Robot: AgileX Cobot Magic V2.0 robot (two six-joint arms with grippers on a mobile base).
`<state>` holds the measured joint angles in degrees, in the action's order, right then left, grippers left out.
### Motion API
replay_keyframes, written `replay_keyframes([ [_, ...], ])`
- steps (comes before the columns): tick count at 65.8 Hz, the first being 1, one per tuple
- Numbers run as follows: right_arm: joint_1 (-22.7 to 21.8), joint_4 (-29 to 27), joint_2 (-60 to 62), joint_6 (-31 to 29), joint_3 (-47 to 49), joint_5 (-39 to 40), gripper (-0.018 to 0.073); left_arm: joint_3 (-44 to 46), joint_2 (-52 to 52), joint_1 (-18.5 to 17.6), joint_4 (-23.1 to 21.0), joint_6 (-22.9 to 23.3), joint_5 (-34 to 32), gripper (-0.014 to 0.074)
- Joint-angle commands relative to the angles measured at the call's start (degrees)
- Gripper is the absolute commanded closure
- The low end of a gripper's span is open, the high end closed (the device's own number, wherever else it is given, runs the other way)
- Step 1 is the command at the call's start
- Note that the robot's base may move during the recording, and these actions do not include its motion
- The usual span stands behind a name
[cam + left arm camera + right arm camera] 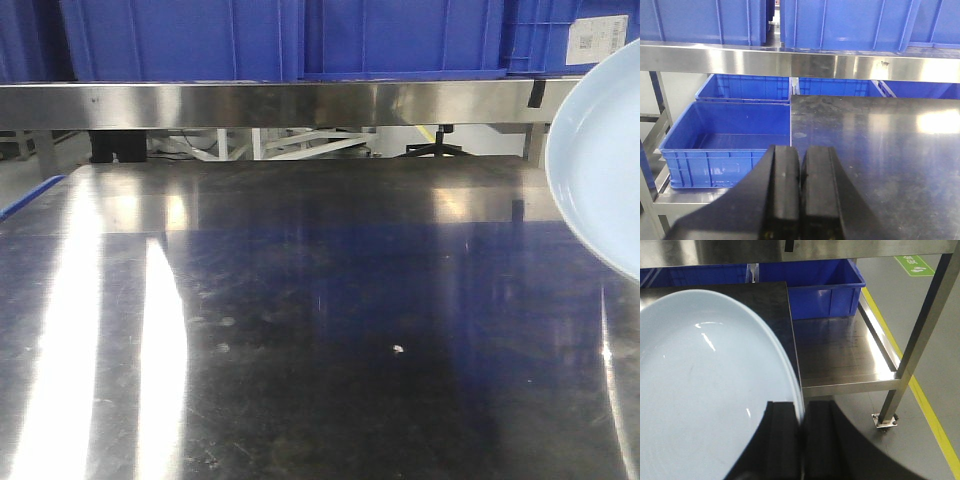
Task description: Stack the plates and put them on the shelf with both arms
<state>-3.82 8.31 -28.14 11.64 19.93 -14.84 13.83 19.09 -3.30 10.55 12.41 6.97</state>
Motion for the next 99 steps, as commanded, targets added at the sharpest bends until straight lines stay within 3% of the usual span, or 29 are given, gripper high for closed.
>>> replay_keyframes([
  [1, -0.29, 0.37, 0.09, -0.02, 1.8, 5.71, 0.0503, 1.74, 0.31, -0.41, -0.15, -0.2, -5.34, 0.0513],
  [99, -0.29, 0.37, 0.09, -0.02, 1.8, 5.71, 0.0503, 1.74, 0.31, -0.41, -0.15, -0.2, -5.34, 0.0513],
])
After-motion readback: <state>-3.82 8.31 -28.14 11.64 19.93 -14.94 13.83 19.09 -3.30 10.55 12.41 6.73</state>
